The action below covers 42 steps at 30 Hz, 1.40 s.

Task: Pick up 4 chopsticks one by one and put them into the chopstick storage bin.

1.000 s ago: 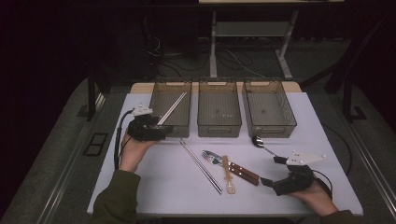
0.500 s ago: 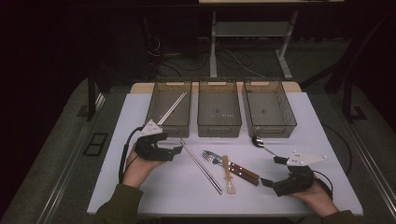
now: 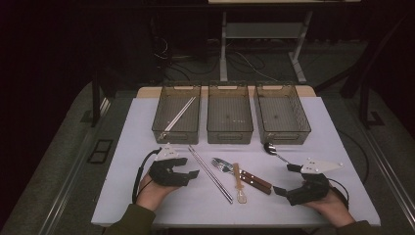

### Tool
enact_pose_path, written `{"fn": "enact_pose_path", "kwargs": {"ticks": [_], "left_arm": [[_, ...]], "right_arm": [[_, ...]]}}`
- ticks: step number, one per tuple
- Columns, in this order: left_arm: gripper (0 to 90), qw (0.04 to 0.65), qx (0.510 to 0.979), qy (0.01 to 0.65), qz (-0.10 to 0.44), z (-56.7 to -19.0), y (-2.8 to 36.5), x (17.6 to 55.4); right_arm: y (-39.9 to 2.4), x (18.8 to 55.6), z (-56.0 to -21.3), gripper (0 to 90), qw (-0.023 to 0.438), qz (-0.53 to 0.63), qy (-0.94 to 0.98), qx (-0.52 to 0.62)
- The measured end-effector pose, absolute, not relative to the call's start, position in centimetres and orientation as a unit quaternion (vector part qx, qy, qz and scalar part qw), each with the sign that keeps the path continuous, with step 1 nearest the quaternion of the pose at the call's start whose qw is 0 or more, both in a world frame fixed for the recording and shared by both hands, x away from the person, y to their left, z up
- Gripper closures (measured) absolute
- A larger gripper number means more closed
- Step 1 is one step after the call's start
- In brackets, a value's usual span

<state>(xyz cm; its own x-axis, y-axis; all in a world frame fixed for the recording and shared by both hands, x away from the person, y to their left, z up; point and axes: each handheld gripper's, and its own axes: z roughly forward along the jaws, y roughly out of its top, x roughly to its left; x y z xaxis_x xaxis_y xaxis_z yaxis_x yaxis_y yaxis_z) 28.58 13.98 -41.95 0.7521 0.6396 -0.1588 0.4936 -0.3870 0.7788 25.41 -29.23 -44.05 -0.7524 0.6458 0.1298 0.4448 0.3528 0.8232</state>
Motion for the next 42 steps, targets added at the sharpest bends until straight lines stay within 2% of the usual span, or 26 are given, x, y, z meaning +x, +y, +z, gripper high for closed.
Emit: {"fn": "enact_pose_path", "kwargs": {"ticks": [5, 10, 15, 25, 42], "left_arm": [[49.5, 0.431, 0.839, 0.322, 0.082, -42.0, 13.3, 28.1], [73.4, 0.432, 0.849, 0.300, 0.058, -42.0, 12.3, 27.9], [87.7, 0.420, 0.862, 0.280, 0.046, -42.3, 10.8, 27.9], [89.1, 0.429, 0.867, 0.255, 0.017, -42.8, 7.9, 28.1], [89.0, 0.383, 0.897, 0.219, -0.001, -44.4, 3.3, 27.7]], "right_arm": [[-29.2, 25.4, -44.1, 2.5, 0.109, 0.460, 0.816, 0.333], [-29.3, 25.5, -44.0, 2.5, 0.110, 0.459, 0.815, 0.336], [-29.1, 25.4, -44.1, 2.5, 0.111, 0.458, 0.817, 0.332], [-29.1, 25.5, -44.1, 2.5, 0.110, 0.455, 0.818, 0.333], [-29.1, 25.4, -44.1, 2.5, 0.111, 0.455, 0.818, 0.335]]}}
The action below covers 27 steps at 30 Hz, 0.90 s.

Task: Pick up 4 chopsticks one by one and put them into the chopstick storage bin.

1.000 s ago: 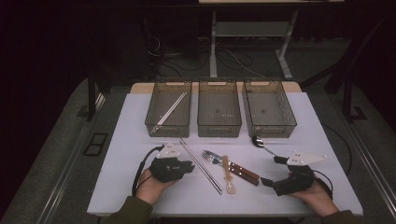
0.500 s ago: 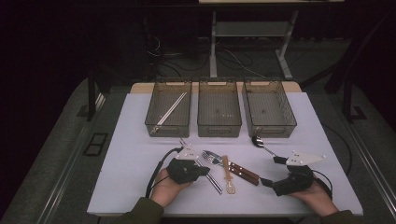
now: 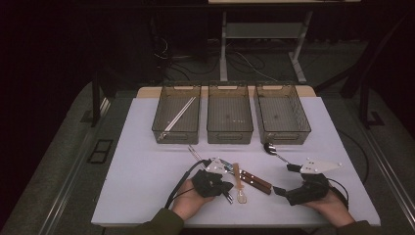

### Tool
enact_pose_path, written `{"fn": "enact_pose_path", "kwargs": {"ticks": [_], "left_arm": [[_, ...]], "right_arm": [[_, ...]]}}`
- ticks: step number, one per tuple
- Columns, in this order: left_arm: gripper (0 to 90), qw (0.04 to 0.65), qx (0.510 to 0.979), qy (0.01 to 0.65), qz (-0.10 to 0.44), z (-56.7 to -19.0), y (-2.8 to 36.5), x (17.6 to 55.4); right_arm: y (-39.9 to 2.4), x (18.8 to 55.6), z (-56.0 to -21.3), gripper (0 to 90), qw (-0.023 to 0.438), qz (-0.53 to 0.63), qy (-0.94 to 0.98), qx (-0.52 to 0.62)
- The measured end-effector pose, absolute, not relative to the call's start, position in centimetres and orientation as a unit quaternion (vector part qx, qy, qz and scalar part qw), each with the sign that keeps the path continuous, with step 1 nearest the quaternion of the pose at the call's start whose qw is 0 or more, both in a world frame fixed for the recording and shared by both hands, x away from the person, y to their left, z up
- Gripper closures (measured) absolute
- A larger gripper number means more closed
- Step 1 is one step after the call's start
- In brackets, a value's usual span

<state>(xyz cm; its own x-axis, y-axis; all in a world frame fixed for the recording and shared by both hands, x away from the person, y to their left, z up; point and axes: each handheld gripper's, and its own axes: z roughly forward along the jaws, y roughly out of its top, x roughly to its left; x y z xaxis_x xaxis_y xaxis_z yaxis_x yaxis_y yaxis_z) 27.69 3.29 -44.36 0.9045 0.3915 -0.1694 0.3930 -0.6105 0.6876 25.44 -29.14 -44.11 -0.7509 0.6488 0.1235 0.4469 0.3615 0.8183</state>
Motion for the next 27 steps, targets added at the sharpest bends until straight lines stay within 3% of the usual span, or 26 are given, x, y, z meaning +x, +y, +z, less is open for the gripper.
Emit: {"fn": "enact_pose_path", "kwargs": {"ticks": [27], "left_arm": [[89.0, 0.367, 0.902, 0.224, -0.027, -44.6, 4.3, 27.2]], "right_arm": [[-29.2, 25.4, -44.1, 2.5, 0.113, 0.455, 0.818, 0.334]]}}
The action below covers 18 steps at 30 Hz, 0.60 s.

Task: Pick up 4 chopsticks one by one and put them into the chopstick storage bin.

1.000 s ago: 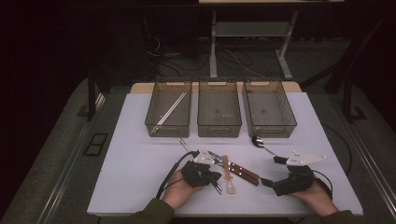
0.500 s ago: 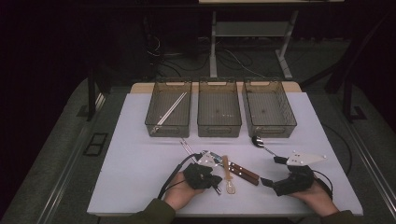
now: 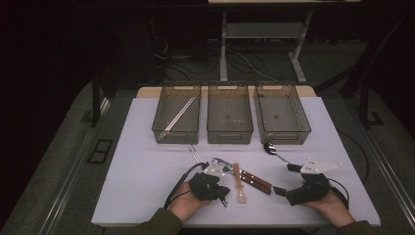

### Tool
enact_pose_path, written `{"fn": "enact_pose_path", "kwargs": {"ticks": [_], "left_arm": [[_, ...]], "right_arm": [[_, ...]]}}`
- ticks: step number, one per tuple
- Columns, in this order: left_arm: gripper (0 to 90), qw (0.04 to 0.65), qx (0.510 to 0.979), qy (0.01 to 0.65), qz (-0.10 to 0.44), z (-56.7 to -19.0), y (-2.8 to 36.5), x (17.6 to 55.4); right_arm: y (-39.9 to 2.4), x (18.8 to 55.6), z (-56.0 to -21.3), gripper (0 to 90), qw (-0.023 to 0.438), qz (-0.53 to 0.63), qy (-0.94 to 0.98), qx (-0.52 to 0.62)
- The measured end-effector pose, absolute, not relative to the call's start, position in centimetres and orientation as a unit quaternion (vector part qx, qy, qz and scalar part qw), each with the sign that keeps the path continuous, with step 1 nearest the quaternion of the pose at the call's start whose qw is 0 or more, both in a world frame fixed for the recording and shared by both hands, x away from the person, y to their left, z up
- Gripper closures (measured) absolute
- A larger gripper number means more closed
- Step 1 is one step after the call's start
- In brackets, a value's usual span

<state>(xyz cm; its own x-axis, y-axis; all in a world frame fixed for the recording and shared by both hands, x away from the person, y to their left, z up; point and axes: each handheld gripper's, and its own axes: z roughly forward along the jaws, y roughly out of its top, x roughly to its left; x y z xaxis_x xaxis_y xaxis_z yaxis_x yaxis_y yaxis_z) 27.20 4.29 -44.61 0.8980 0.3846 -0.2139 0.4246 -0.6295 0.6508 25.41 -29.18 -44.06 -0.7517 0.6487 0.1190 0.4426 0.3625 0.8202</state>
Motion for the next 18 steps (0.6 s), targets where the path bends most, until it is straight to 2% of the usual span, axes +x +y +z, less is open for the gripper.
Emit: {"fn": "enact_pose_path", "kwargs": {"ticks": [18], "left_arm": [[89.0, 0.356, 0.903, 0.240, -0.029, -44.4, 6.4, 26.1]], "right_arm": [[-29.2, 25.3, -44.0, 2.5, 0.113, 0.457, 0.817, 0.334]]}}
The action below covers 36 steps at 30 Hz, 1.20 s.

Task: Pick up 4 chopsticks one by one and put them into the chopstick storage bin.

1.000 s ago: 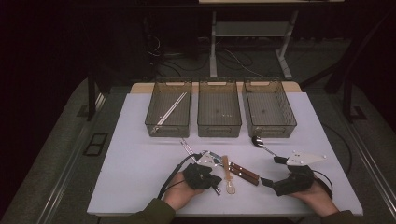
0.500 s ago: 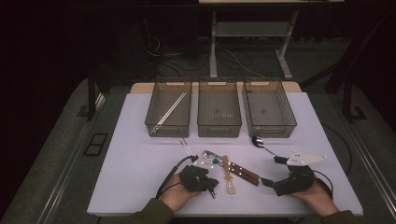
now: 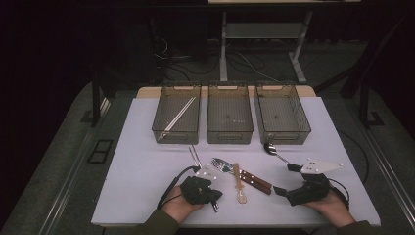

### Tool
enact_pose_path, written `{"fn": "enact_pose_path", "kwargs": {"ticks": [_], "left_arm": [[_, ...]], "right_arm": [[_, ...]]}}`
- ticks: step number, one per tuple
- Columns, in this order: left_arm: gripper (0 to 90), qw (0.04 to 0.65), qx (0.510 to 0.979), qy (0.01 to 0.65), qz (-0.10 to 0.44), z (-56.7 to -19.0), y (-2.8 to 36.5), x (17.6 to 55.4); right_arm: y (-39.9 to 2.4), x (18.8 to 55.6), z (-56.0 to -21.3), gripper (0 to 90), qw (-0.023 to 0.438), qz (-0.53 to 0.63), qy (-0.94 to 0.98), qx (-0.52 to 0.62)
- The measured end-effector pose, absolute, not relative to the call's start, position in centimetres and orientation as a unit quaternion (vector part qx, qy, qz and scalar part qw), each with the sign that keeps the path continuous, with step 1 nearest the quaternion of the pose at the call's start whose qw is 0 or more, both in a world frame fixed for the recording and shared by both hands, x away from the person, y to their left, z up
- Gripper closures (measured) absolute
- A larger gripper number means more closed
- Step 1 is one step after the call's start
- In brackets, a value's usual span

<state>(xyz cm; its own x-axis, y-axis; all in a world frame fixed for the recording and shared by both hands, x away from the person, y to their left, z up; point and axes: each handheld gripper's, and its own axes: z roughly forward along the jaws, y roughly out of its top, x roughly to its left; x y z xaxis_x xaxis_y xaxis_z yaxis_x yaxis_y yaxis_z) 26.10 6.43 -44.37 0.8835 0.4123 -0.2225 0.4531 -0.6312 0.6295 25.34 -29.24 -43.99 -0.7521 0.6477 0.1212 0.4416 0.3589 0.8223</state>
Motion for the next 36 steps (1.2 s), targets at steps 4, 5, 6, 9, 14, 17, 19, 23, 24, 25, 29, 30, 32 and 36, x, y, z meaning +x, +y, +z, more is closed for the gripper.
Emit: {"fn": "enact_pose_path", "kwargs": {"ticks": [4, 5, 6, 9, 14, 17, 19, 23, 24, 25, 29, 30, 32, 36], "left_arm": [[89.0, 0.354, 0.903, 0.242, -0.027, -44.3, 6.9, 25.8], [89.1, 0.353, 0.903, 0.242, -0.027, -44.3, 7.0, 25.7], [89.1, 0.353, 0.903, 0.243, -0.026, -44.3, 7.1, 25.6], [89.1, 0.350, 0.904, 0.243, -0.023, -44.2, 7.5, 25.4], [89.1, 0.346, 0.904, 0.250, -0.022, -44.1, 8.1, 24.9], [89.1, 0.346, 0.903, 0.256, -0.021, -44.1, 8.6, 24.7], [89.1, 0.345, 0.902, 0.259, -0.021, -44.1, 8.9, 24.6], [89.1, 0.343, 0.901, 0.266, -0.018, -44.0, 9.7, 24.4], [89.1, 0.342, 0.900, 0.268, -0.018, -44.0, 9.9, 24.4], [89.1, 0.340, 0.901, 0.269, -0.017, -44.0, 10.1, 24.3], [89.1, 0.340, 0.899, 0.274, -0.015, -44.0, 10.5, 24.2], [89.1, 0.340, 0.899, 0.275, -0.015, -44.0, 10.6, 24.2], [89.1, 0.340, 0.899, 0.276, -0.015, -44.0, 10.6, 24.2], [81.7, 0.353, 0.891, 0.285, 0.003, -43.4, 10.9, 24.4]], "right_arm": [[-29.2, 25.3, -44.0, 2.5, 0.112, 0.457, 0.817, 0.333], [-29.2, 25.3, -44.0, 2.5, 0.112, 0.457, 0.817, 0.333], [-29.2, 25.3, -44.0, 2.5, 0.112, 0.457, 0.817, 0.333], [-29.2, 25.3, -44.0, 2.5, 0.112, 0.457, 0.817, 0.333], [-29.2, 25.3, -44.0, 2.5, 0.112, 0.457, 0.817, 0.333], [-29.2, 25.4, -44.0, 2.5, 0.112, 0.457, 0.817, 0.333], [-29.2, 25.3, -44.0, 2.5, 0.112, 0.457, 0.817, 0.333], [-29.2, 25.3, -44.0, 2.5, 0.112, 0.457, 0.817, 0.333], [-29.2, 25.4, -44.0, 2.5, 0.112, 0.457, 0.817, 0.333], [-29.2, 25.3, -44.0, 2.5, 0.112, 0.457, 0.817, 0.333], [-29.2, 25.4, -44.0, 2.5, 0.112, 0.457, 0.817, 0.333], [-29.2, 25.4, -44.0, 2.5, 0.112, 0.457, 0.817, 0.332], [-29.2, 25.4, -44.0, 2.5, 0.112, 0.457, 0.817, 0.332], [-29.1, 25.4, -44.0, 2.5, 0.112, 0.457, 0.818, 0.331]]}}
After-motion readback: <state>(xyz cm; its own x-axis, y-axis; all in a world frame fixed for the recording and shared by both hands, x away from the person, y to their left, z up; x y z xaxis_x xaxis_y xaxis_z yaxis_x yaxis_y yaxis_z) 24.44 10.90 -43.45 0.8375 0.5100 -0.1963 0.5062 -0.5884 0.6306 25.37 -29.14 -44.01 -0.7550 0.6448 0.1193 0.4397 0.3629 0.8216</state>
